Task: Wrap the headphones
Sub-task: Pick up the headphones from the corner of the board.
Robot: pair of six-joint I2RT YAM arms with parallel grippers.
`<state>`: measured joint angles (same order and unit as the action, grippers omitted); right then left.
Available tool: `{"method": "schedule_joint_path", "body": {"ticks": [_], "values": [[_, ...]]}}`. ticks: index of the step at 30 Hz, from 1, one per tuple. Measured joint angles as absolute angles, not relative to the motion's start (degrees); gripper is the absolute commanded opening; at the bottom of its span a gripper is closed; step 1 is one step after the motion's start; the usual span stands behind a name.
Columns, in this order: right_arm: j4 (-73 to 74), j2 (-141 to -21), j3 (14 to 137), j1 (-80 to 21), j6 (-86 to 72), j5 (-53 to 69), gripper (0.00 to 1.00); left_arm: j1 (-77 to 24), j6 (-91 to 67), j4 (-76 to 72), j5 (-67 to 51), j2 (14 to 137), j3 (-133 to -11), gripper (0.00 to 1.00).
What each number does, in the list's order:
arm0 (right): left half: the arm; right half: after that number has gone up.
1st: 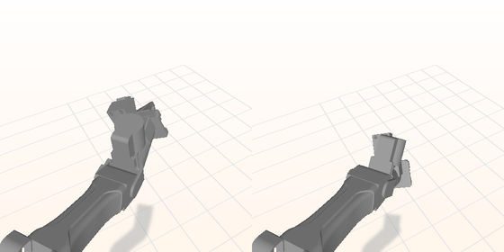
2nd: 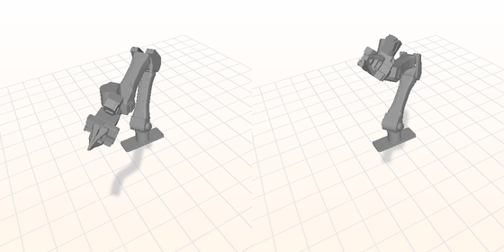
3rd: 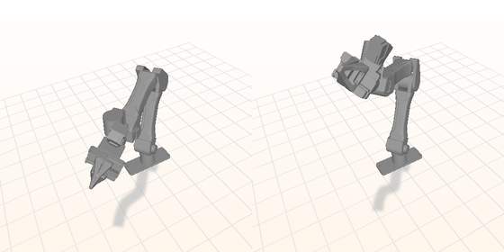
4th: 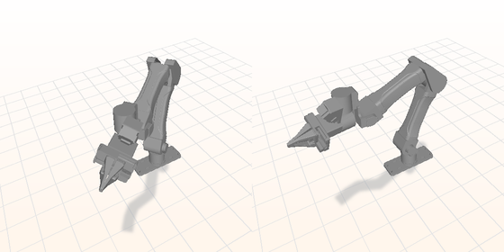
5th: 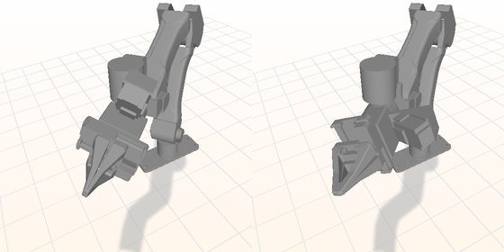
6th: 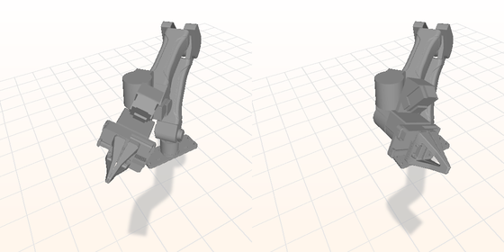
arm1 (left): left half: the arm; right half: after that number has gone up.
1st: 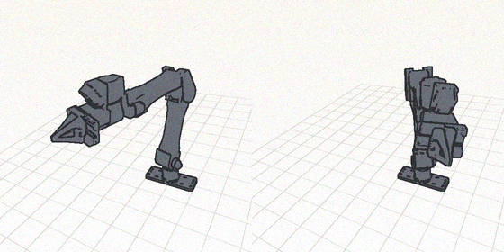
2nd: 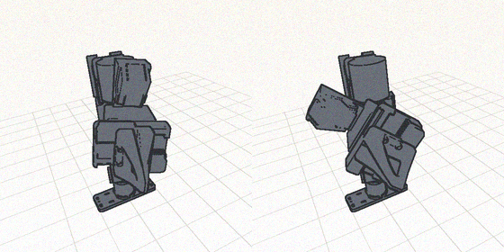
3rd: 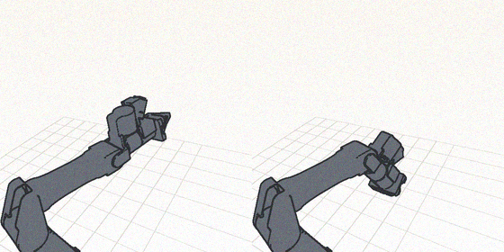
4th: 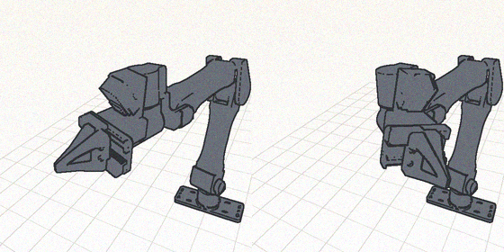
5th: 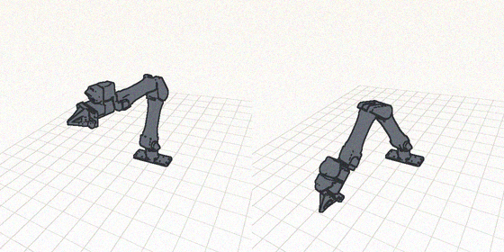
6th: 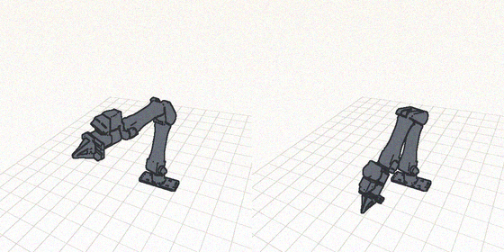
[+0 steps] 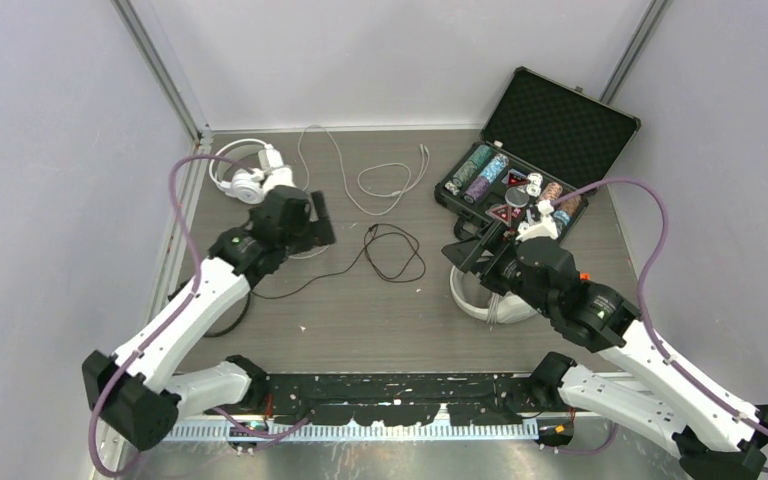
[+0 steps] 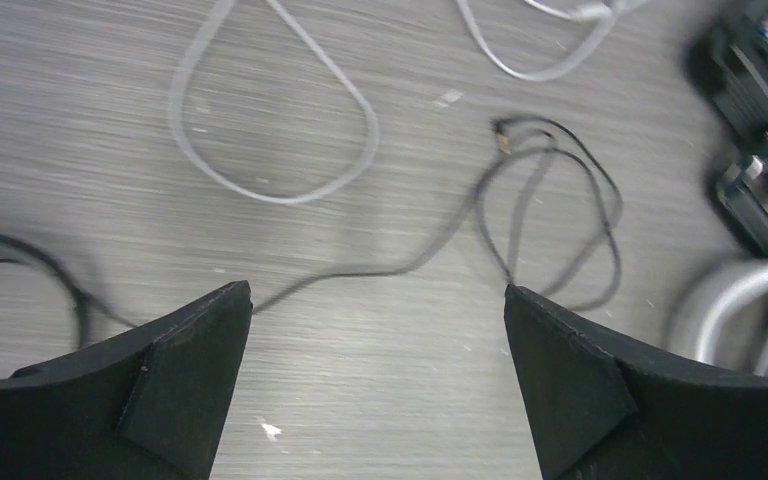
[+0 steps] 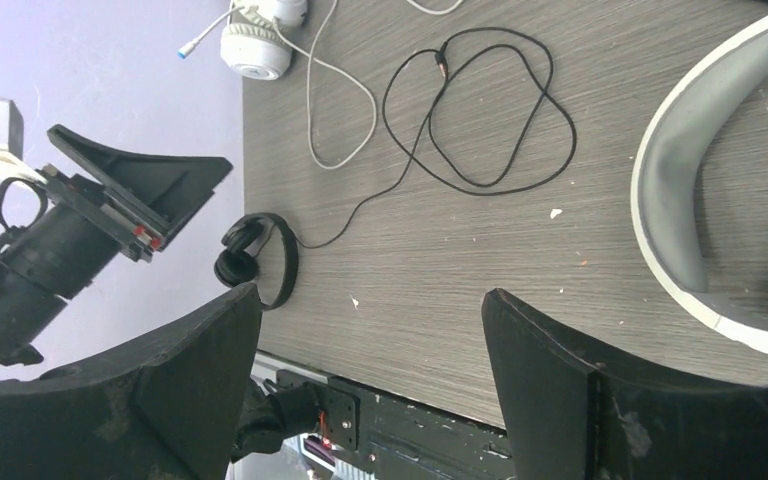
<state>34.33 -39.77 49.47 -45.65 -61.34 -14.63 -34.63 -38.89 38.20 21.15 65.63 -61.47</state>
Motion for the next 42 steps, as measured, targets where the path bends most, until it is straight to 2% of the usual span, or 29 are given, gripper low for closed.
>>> {"method": "schedule_joint_path", "body": {"ticks": [3, 6, 12, 17, 21, 24, 29, 33, 38, 42], "values": [[33.2, -41.0, 49.5, -45.6, -60.9, -13.3, 0.85, -26.5, -34.5, 38.9, 19.9, 62.7, -60.4, 0.95], [32.2, -42.4, 49.5, -45.6, -59.9, -11.3, 0.85, -16.2, -28.8, 39.7, 16.6, 65.4, -64.1, 0.93], [31.7, -43.4, 49.5, -45.6, -58.7, -8.7, 0.85, 3.9, -25.6, 40.4, 7.2, 85.5, -86.1, 0.78], [32.2, -43.0, 49.6, -45.6, -57.3, -8.4, 0.85, 15.0, -31.6, 36.9, -0.5, 99.1, -94.0, 0.69], [33.7, -43.2, 50.8, -45.6, -56.1, -8.7, 0.84, 17.5, -35.7, 36.7, -1.6, 110.6, -100.7, 0.70], [34.4, -43.8, 52.4, -45.6, -55.6, -9.0, 0.84, 17.3, -36.0, 38.4, -1.4, 120.9, -111.4, 0.70], [34.4, -45.9, 53.1, -45.6, -55.6, -9.1, 0.84, 17.3, -35.5, 40.4, -1.2, 132.9, -123.0, 0.65], [34.6, -48.8, 53.2, -45.6, -55.6, -9.0, 0.84, 17.7, -34.5, 42.1, -1.2, 136.9, -124.4, 0.62], [34.6, -51.3, 54.0, -45.6, -55.2, -9.0, 0.84, 17.8, -33.0, 44.9, -1.4, 137.9, -123.5, 0.40], [34.1, -52.0, 54.0, -45.6, -54.4, -8.6, 0.84, 17.7, -32.1, 44.0, -1.3, 134.8, -117.2, 0.36]]}}
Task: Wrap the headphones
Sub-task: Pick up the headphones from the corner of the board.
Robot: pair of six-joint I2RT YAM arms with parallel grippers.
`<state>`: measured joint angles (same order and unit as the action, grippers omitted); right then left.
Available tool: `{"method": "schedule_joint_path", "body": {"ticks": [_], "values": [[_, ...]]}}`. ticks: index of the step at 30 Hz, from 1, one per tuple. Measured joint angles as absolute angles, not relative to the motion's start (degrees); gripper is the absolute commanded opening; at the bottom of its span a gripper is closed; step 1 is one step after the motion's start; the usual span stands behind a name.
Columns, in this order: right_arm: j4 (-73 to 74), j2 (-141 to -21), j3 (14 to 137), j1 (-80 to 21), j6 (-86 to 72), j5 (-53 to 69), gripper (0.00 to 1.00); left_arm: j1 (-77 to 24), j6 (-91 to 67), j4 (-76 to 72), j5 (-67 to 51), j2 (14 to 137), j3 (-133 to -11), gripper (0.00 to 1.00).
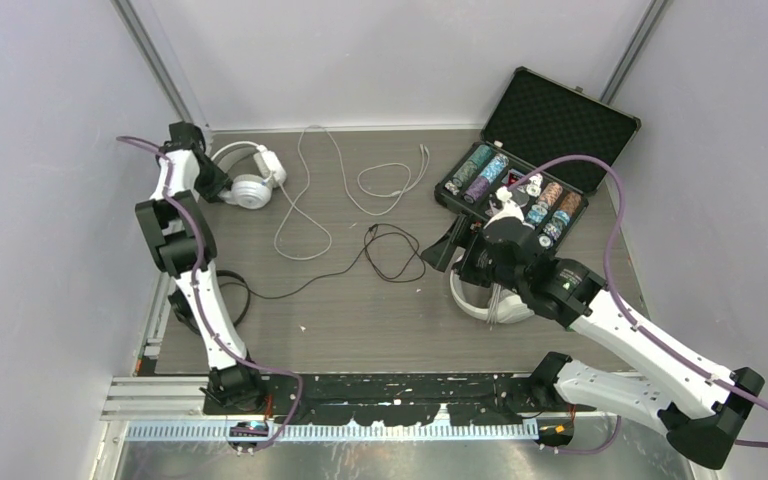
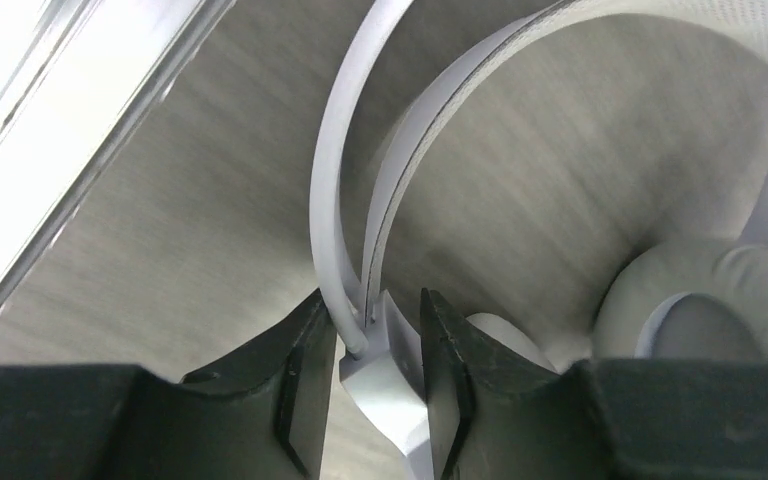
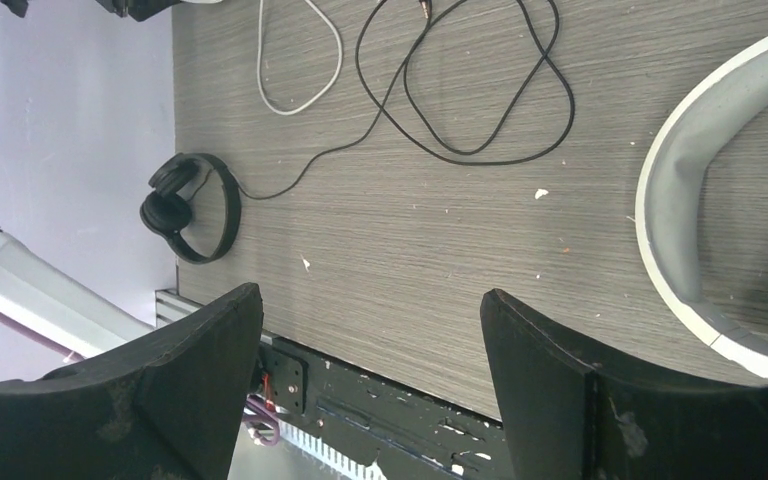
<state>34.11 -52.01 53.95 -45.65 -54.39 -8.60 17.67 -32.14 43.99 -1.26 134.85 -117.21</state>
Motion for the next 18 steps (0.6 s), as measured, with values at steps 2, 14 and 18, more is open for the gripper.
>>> {"method": "schedule_joint_path", "body": {"ticks": [2, 14, 18], "values": [[33.9, -52.3, 54.0, -45.6, -53.9, -8.3, 0.84, 17.5, -32.1, 44.0, -1.0, 132.0, -113.1, 0.36], [32.4, -52.1, 54.0, -45.6, -52.3, -6.9, 0.84, 10.7, -35.3, 39.5, -3.1, 108.8, -86.6, 0.67], [32.0, -50.5, 54.0, -45.6, -52.2, -6.7, 0.84, 10.3, -29.4, 41.6, -3.1, 109.5, -89.6, 0.74]]}}
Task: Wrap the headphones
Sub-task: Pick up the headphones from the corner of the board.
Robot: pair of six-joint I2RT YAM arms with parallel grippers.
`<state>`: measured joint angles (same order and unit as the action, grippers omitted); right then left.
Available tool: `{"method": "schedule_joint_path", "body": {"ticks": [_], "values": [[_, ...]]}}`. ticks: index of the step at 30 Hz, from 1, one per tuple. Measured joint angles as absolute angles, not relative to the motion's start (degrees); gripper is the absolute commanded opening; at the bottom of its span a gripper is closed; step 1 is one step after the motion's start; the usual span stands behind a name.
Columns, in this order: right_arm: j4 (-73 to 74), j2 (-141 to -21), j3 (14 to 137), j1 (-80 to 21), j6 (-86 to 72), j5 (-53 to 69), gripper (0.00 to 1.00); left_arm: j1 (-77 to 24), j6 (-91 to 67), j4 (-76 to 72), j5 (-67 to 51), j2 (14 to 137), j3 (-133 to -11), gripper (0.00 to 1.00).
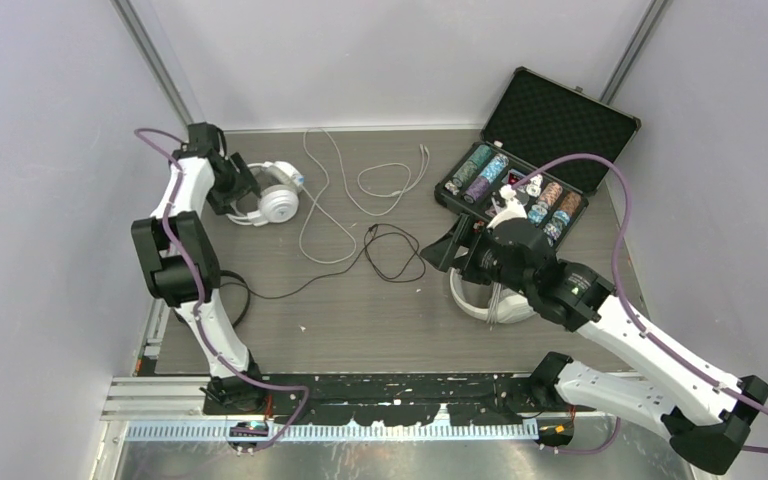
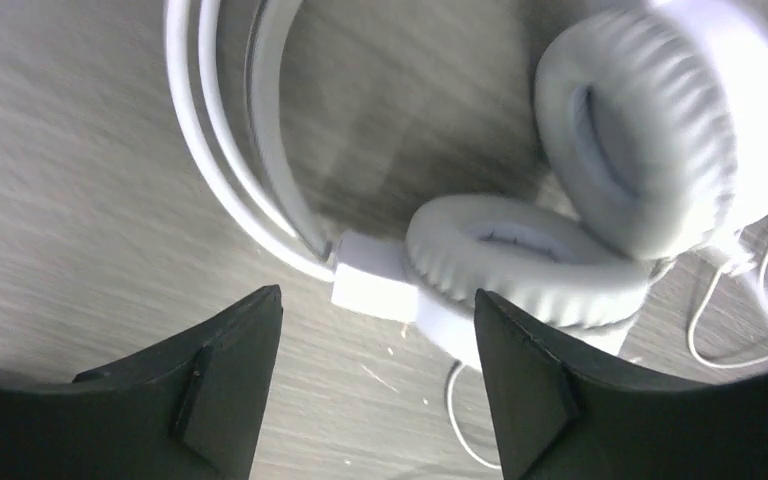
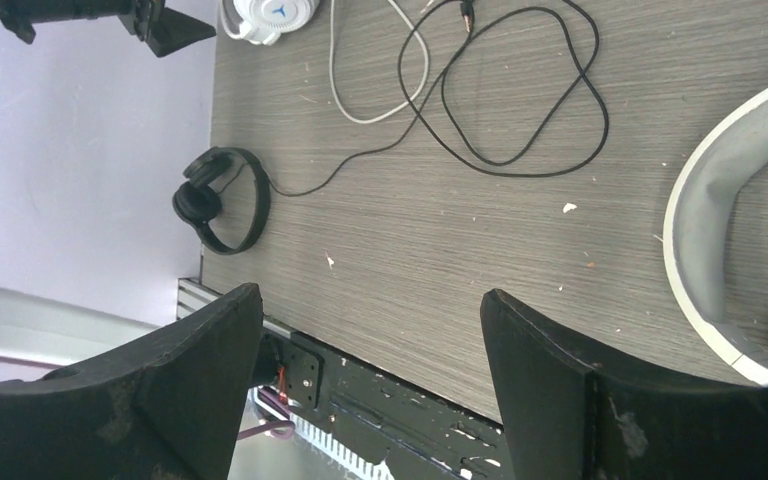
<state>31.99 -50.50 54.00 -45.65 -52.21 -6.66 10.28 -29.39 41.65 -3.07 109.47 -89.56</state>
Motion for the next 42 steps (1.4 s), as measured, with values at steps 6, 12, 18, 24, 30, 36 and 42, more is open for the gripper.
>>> {"method": "schedule_joint_path", "body": {"ticks": [6, 12, 18, 24, 30, 36, 42], "values": [[31.7, -48.9, 54.0, -45.6, -52.2, -6.6, 0.84, 12.3, -18.4, 47.1, -2.0, 117.5, -105.7, 0.79], [32.1, -49.1, 54.1, -45.6, -52.2, -6.6, 0.84, 16.0, -10.9, 47.1, -5.2, 122.8, -110.5, 0.79], [32.2, -52.1, 56.8, -45.6, -52.2, -6.4, 0.83, 17.8, -7.0, 46.8, -9.7, 130.0, -115.0, 0.78], [32.2, -52.9, 57.6, -45.6, -51.9, -6.3, 0.83, 17.5, -5.5, 47.4, -10.6, 135.3, -118.2, 0.76], [32.2, -53.0, 57.7, -45.6, -51.1, -6.5, 0.83, 17.5, -5.1, 46.9, -10.6, 136.7, -118.9, 0.65], [32.3, -53.0, 57.7, -45.6, -51.0, -6.6, 0.83, 17.5, -5.8, 46.2, -11.0, 137.4, -119.1, 0.41], [32.4, -52.4, 57.7, -45.6, -51.0, -6.9, 0.84, 17.6, -6.4, 45.9, -11.8, 137.3, -119.1, 0.09]]}}
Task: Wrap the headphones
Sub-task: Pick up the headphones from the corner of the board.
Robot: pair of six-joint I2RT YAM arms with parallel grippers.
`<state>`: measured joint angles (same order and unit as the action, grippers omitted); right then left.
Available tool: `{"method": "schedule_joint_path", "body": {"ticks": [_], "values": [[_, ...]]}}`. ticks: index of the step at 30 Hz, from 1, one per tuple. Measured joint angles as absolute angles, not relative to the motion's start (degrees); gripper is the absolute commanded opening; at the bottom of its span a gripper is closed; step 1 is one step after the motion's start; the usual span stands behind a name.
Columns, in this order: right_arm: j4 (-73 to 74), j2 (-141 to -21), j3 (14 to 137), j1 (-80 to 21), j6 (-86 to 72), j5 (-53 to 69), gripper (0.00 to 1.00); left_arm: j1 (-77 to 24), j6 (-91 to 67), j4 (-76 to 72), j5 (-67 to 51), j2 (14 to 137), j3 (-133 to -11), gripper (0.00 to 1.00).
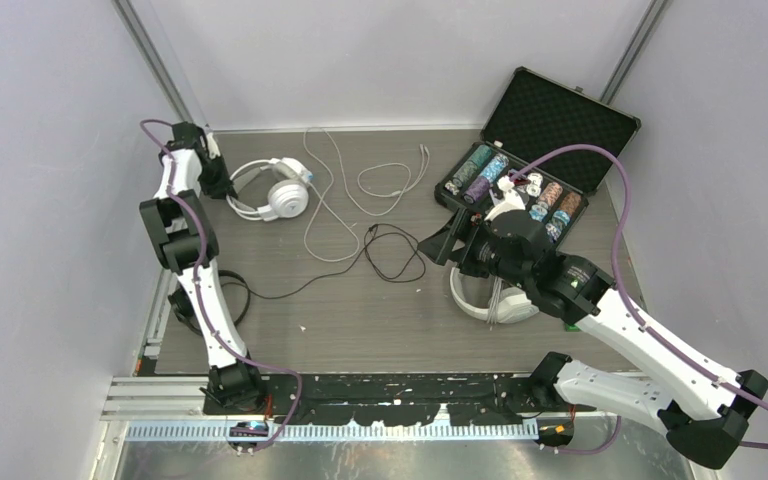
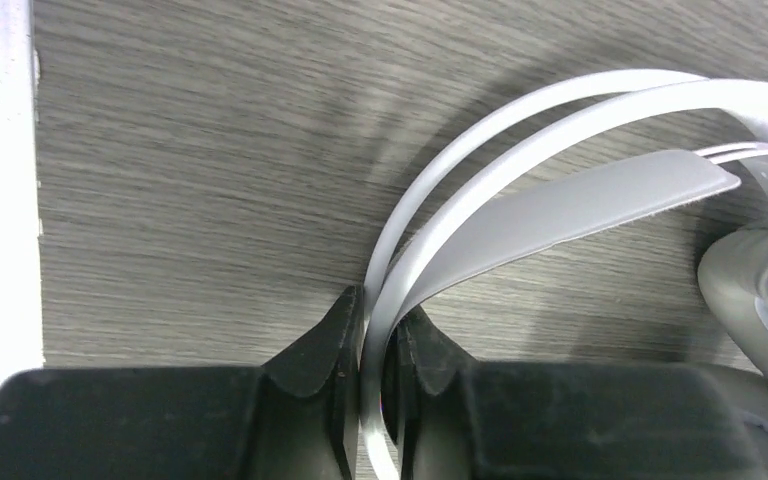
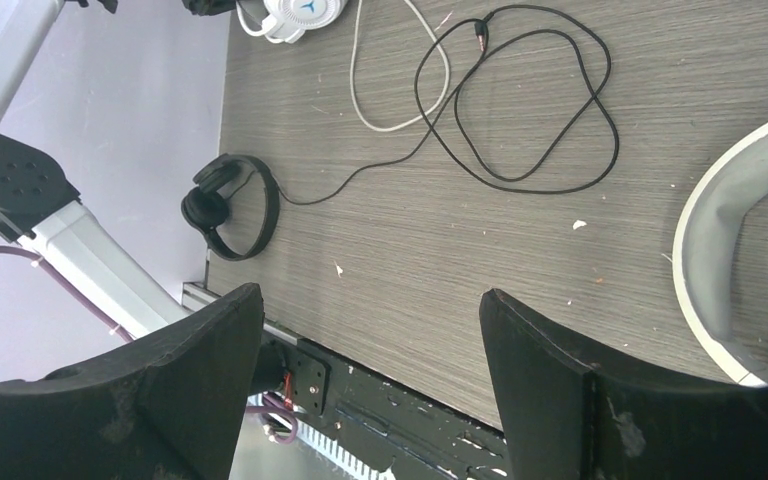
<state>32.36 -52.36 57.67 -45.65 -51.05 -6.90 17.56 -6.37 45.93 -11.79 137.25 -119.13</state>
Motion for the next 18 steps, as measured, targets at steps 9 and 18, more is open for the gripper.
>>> {"method": "schedule_joint_path", "body": {"ticks": [9, 18], "values": [[31.2, -51.5, 56.2, -45.6, -51.6, -7.2, 0.82, 16.3, -9.2, 46.0, -12.0, 131.6, -119.1, 0.00], [30.6, -49.4, 55.7, -45.6, -50.2, -8.8, 0.82, 13.4, -11.2, 46.1, -12.1, 115.1, -119.0, 0.00]]}}
